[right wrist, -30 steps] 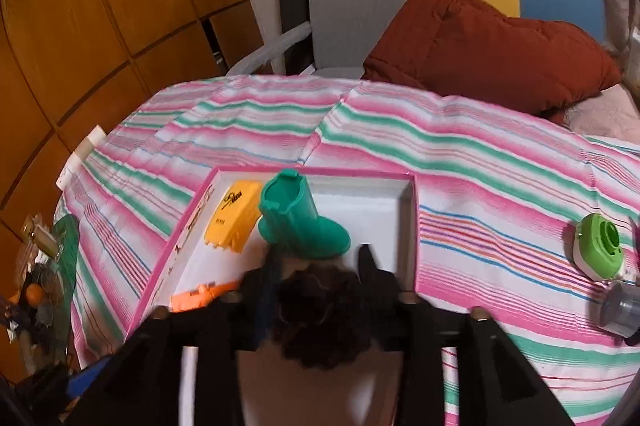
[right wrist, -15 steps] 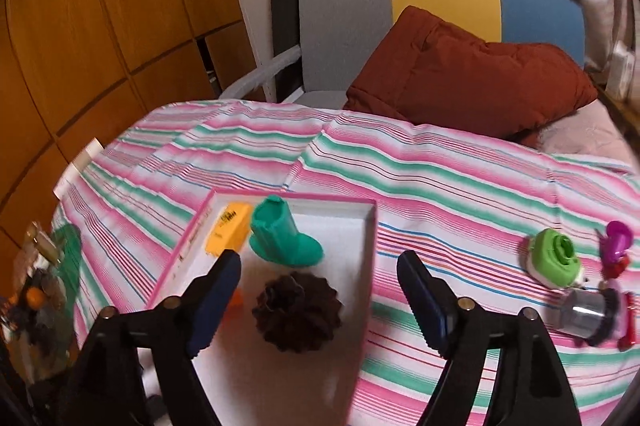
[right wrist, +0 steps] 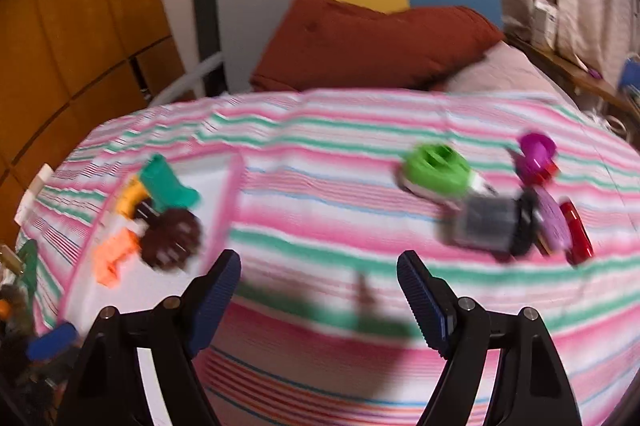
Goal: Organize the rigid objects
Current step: 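Move the right tool toward the red bottle and purple egg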
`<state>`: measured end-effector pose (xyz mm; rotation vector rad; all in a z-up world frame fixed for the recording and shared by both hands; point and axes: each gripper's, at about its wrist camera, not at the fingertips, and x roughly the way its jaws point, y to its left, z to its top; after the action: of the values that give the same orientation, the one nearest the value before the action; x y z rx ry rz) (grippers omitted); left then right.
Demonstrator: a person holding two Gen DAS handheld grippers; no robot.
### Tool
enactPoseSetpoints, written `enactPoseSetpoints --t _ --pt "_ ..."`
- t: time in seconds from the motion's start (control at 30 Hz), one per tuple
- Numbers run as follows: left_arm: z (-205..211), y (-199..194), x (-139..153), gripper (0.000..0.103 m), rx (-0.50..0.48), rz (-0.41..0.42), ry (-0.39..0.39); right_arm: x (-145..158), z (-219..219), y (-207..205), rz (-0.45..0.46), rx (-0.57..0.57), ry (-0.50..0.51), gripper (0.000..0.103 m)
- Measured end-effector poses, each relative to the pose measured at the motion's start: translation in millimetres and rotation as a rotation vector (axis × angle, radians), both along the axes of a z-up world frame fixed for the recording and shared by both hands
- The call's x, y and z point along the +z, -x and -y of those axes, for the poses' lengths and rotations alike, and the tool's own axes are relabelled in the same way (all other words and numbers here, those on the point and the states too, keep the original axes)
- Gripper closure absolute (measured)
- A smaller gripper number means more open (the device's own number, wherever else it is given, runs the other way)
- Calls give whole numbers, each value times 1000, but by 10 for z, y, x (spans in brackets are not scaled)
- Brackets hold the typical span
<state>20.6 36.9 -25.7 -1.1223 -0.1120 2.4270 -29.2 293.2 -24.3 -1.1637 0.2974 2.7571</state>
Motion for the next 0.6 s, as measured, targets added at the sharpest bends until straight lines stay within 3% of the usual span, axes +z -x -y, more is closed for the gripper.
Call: enactPoseSetpoints --t 0.2,0.6 --pt "-351 -102 62 62 -85 -12 29 -181 -436 -326 26 -89 -4 22" --pt "-1054 -273 80 62 -245 -2 64 -294 -1207 -874 -4 -250 28 22"
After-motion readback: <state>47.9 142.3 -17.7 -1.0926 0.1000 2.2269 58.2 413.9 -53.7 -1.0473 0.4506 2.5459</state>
